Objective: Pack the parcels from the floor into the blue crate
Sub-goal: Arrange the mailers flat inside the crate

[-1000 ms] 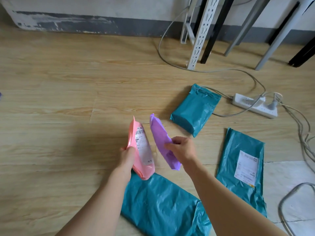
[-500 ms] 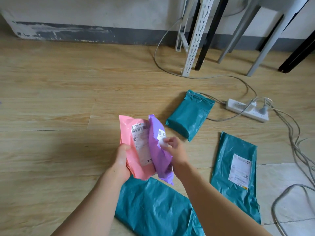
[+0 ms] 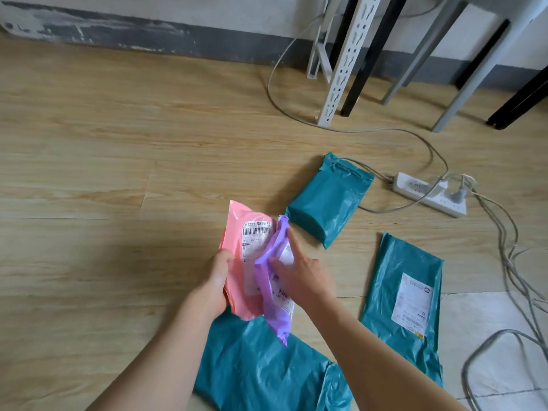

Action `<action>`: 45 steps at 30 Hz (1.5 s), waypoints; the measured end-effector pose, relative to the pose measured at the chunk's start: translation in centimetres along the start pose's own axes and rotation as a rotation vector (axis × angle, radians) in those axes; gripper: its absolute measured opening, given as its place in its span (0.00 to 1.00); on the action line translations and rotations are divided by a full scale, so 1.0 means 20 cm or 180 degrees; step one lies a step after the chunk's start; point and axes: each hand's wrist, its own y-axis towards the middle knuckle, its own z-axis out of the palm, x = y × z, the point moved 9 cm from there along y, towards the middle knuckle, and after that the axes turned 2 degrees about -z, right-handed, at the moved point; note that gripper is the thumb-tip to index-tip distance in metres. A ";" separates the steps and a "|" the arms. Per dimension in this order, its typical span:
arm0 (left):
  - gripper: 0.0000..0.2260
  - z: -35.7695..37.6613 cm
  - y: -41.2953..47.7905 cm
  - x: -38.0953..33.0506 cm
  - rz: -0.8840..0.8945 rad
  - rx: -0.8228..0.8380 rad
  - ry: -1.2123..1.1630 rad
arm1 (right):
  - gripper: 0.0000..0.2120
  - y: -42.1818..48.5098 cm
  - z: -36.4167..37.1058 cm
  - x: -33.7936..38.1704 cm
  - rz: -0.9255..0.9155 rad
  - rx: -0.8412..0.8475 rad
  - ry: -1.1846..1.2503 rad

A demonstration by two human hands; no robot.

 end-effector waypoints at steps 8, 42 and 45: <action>0.12 -0.06 0.08 0.08 -0.0166 -0.0019 0.0114 | 0.27 0.02 0.16 0.10 -0.0807 0.0257 -0.0496; 0.05 -1.35 -3.05 -2.06 0.1363 -0.1057 -0.0249 | 0.08 -1.47 -2.27 1.97 0.0158 0.0204 -0.0029; 0.06 -1.61 -3.22 -2.06 0.1336 -0.1051 -0.0393 | 0.07 -1.58 -2.29 2.22 0.0124 0.0147 0.0356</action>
